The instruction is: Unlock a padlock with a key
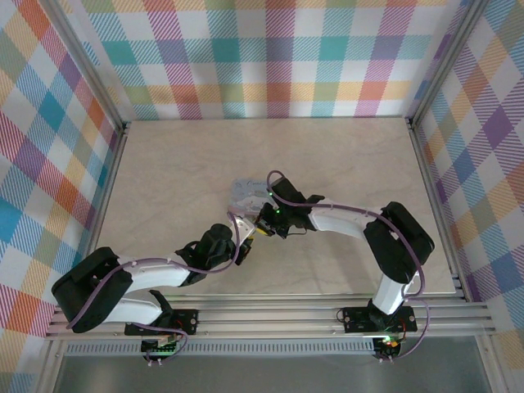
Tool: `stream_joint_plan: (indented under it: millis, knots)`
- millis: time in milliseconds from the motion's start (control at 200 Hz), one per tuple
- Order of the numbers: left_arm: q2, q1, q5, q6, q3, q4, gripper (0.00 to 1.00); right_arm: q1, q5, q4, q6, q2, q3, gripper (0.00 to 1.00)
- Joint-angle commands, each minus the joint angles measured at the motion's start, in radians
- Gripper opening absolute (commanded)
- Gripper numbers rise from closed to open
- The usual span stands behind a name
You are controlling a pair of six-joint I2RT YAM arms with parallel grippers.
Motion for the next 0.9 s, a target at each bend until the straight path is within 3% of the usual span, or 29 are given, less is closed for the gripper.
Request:
stream_joint_plan:
  millis: [0,95,240,325,470,550,775,895]
  knots:
    - [-0.004,-0.021,0.028,0.017,0.03,0.07,0.0,-0.004,-0.016,-0.027,0.016,-0.024,-0.028,0.37]
    - [-0.002,-0.021,0.039,0.022,0.036,0.063,0.0,-0.006,-0.01,-0.036,0.011,-0.03,-0.03,0.47]
    - [0.002,-0.021,0.047,0.017,0.042,0.062,0.0,-0.008,-0.021,-0.028,0.01,-0.016,-0.022,0.46]
    - [0.003,-0.021,0.048,0.014,0.043,0.065,0.0,-0.007,-0.03,-0.028,0.008,-0.008,-0.012,0.37]
    - [0.005,-0.021,0.049,0.014,0.043,0.064,0.0,-0.008,-0.019,-0.041,-0.001,-0.014,-0.011,0.1]
    - [0.005,-0.021,0.054,0.014,0.043,0.065,0.0,-0.009,-0.002,-0.058,-0.006,-0.023,-0.014,0.0]
    - [0.002,-0.022,0.065,0.017,0.047,0.057,0.0,-0.018,0.014,-0.023,0.029,-0.042,-0.058,0.0]
    - [-0.01,-0.022,0.053,0.01,0.076,-0.02,0.22,-0.021,0.062,0.004,0.072,-0.069,-0.093,0.0]
